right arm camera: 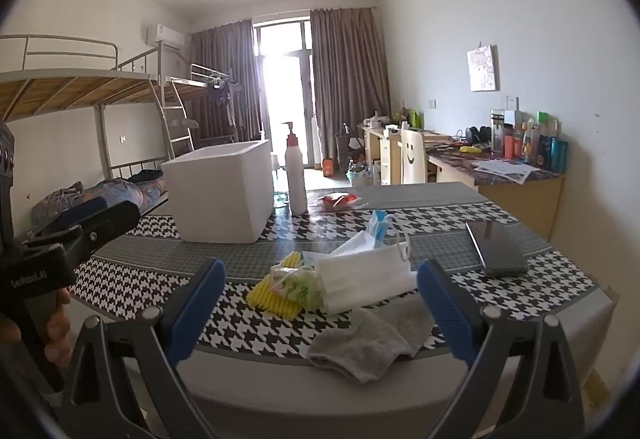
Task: Organize soft objects
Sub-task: 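Move both tools toward the yellow foam net and grey sock on the table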
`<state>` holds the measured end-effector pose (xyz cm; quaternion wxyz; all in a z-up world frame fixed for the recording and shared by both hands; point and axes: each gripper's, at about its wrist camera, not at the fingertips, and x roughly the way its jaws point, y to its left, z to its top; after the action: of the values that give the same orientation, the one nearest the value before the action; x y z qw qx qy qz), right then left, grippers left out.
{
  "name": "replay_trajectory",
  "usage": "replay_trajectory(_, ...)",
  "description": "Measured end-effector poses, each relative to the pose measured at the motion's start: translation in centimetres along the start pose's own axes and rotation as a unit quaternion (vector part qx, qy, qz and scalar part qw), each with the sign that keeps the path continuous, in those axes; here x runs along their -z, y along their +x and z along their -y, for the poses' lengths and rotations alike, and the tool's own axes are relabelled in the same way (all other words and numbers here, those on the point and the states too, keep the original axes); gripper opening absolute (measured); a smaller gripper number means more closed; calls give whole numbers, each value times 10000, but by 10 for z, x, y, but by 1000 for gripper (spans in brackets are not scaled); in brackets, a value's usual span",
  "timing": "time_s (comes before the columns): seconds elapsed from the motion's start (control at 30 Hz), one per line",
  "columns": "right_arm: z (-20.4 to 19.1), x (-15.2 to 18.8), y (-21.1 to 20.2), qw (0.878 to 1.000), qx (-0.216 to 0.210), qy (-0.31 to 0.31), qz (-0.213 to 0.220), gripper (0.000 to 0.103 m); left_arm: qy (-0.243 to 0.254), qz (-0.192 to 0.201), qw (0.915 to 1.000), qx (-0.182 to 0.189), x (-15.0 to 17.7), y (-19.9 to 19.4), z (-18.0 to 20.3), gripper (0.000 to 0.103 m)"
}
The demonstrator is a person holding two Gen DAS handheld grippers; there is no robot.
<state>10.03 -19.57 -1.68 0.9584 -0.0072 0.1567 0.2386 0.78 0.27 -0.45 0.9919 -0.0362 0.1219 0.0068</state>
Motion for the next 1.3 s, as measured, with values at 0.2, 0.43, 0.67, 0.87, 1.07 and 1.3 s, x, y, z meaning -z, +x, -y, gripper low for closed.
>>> replay_trajectory(0.2,0,2,0,10000,23,-2,14,99,51,17,10000,-16,0,0,1,102)
replay_trajectory(0.43,0,2,-1,10000,27,8,27,99,84,-2,10000,1,1,0,3,102)
replay_trajectory(0.67,0,1,-2,10000,32,6,24,99,80,-51,10000,13,1,0,2,102)
replay_trajectory(0.87,0,2,-1,10000,37,27,9,99,150,-75,9999,12,1,2,4,102)
replay_trajectory(1.07,2,2,3,10000,42,33,-18,99,169,-120,9998,9,1,6,3,102)
replay_trajectory(1.3,6,4,10,9999,71,76,-85,99,138,-256,9996,28,1,18,3,102)
